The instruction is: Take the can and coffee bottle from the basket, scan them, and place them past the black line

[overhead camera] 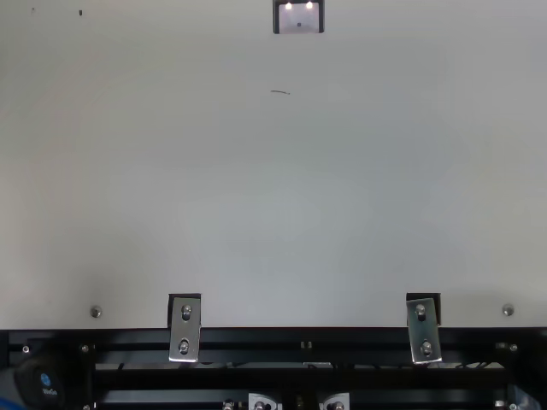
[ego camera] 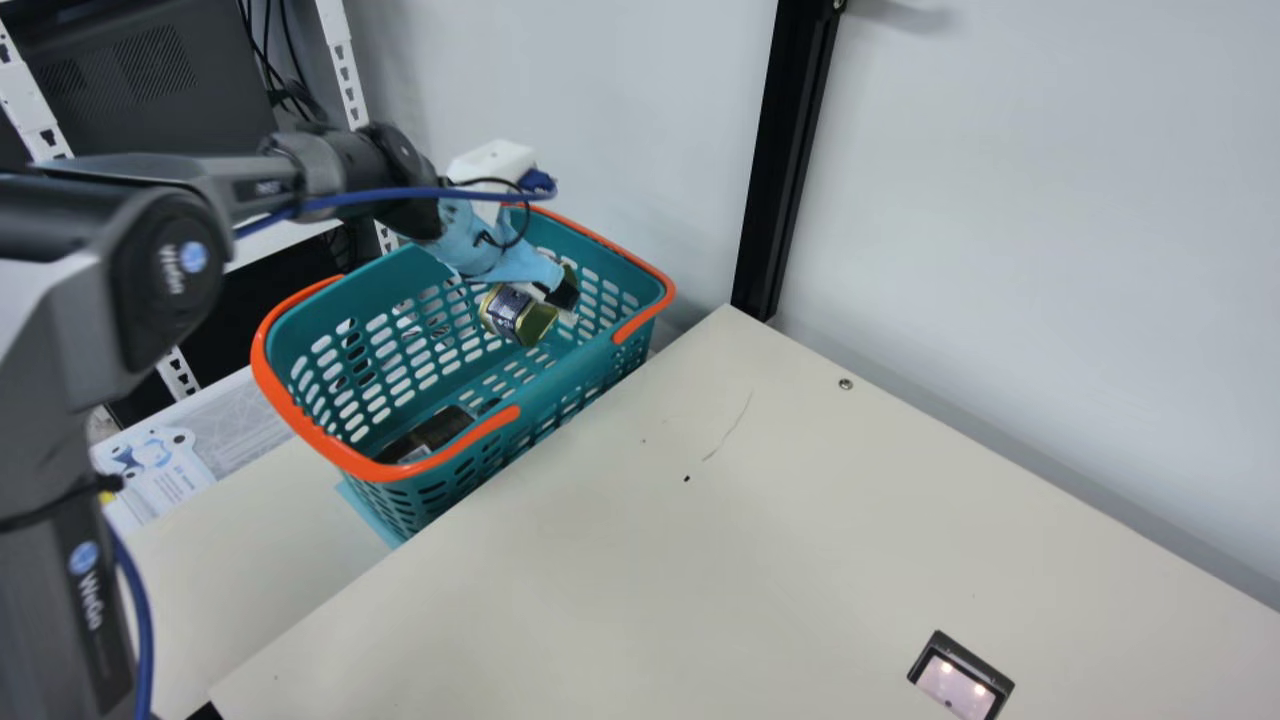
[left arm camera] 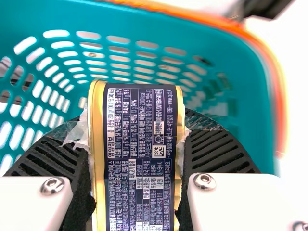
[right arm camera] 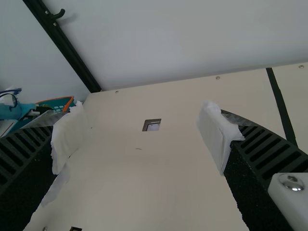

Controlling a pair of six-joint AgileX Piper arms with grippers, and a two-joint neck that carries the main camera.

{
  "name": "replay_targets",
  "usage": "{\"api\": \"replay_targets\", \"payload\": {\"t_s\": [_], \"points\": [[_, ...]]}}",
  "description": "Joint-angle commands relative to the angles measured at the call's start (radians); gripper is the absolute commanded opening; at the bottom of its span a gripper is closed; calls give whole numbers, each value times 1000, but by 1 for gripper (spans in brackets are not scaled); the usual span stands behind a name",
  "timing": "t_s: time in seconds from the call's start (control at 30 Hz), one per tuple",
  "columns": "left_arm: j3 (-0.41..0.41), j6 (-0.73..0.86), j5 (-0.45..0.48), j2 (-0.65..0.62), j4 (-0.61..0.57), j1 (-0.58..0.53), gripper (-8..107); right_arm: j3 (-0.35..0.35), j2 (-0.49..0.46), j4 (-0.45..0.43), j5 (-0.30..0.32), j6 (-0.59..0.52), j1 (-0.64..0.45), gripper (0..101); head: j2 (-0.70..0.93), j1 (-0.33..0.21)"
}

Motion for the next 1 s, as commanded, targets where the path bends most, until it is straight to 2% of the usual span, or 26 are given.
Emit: {"api": "replay_targets", "payload": {"t_s": [0.0,0.23,0.43,0.73,0.97], "points": [[115,11,25,-189,-140,11,10,0,0,0,0,0,0,101,14,-27],[281,-61,100,-462,-274,22,10,0,0,0,0,0,0,101,14,-27],[375,-197,180,-649,-328,4,10,0,0,0,0,0,0,101,14,-27],[456,-454,332,-849,-410,-20,10,0,0,0,0,0,0,101,14,-27],[499,-626,482,-946,-544,1,10,0,0,0,0,0,0,101,14,-27]]}}
